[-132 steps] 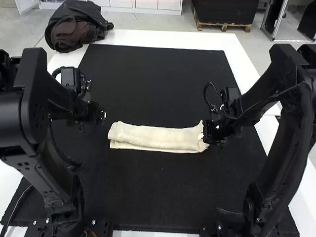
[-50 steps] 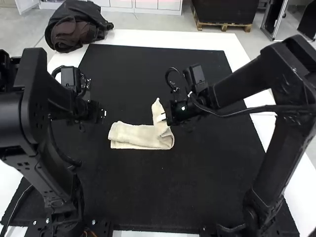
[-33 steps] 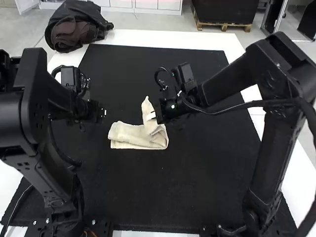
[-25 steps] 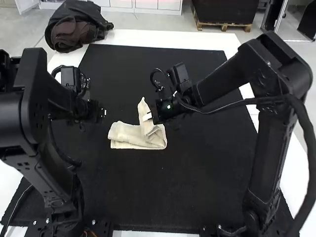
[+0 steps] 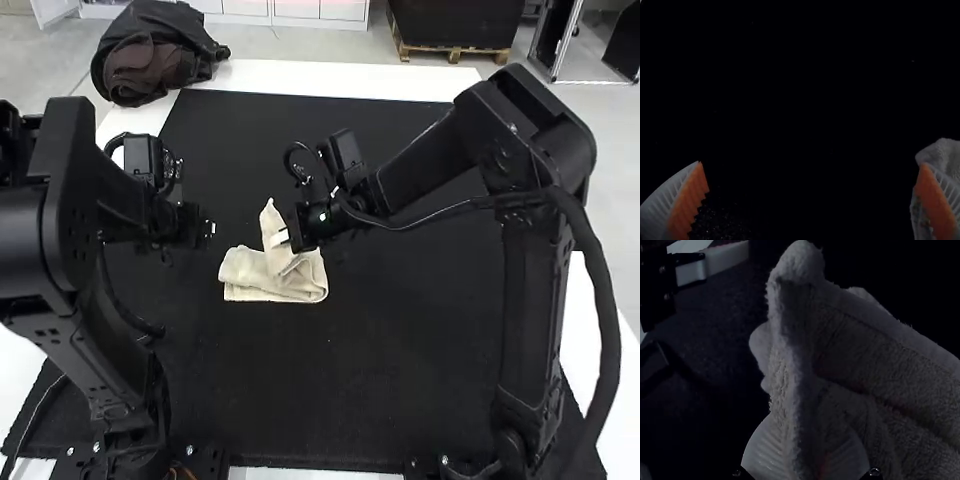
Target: Fold the towel.
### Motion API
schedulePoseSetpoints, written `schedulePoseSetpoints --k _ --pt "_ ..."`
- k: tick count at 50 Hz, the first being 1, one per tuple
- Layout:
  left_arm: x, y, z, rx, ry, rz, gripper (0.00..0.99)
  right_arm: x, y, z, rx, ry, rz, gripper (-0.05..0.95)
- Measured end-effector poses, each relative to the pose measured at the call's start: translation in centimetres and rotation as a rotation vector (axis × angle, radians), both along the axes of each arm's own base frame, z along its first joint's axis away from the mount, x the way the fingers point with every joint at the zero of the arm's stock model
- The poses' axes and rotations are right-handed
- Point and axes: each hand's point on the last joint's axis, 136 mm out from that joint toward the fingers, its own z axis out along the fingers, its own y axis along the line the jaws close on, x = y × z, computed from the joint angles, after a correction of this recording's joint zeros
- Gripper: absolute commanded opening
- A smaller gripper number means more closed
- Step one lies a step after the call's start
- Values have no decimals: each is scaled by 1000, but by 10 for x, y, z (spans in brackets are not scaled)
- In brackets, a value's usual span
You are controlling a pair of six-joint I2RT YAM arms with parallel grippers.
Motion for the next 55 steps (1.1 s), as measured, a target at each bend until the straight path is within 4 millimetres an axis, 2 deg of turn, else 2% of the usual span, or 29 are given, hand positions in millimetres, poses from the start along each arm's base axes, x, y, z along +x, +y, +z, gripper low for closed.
schedulePoseSetpoints --k 17,23,27,30,34,38,42,53,54,55 --pt "-1 6 0 -7 0 24 970 -2 20 -1 11 3 23 -3" --pt "-2 12 0 -11 0 43 970 0 25 -4 15 13 19 121" --pt "-3 15 0 -12 0 53 970 2 29 -1 35 16 16 297" --pt "-3 17 0 -13 -1 60 970 5 33 5 68 7 10 411" --pt "-4 20 0 -14 0 70 970 9 39 17 108 -6 7 492" --pt "-4 21 1 -14 -3 75 970 11 43 24 129 -6 5 646" --pt "-3 22 3 -15 -10 77 970 12 45 30 145 -3 8 754" --pt "-2 22 8 -11 -25 77 970 12 46 32 153 7 8 762" --pt "-3 22 8 -11 -25 77 970 13 46 32 153 6 8 754" --pt "-3 22 7 -11 -25 77 970 13 46 33 154 6 8 703"
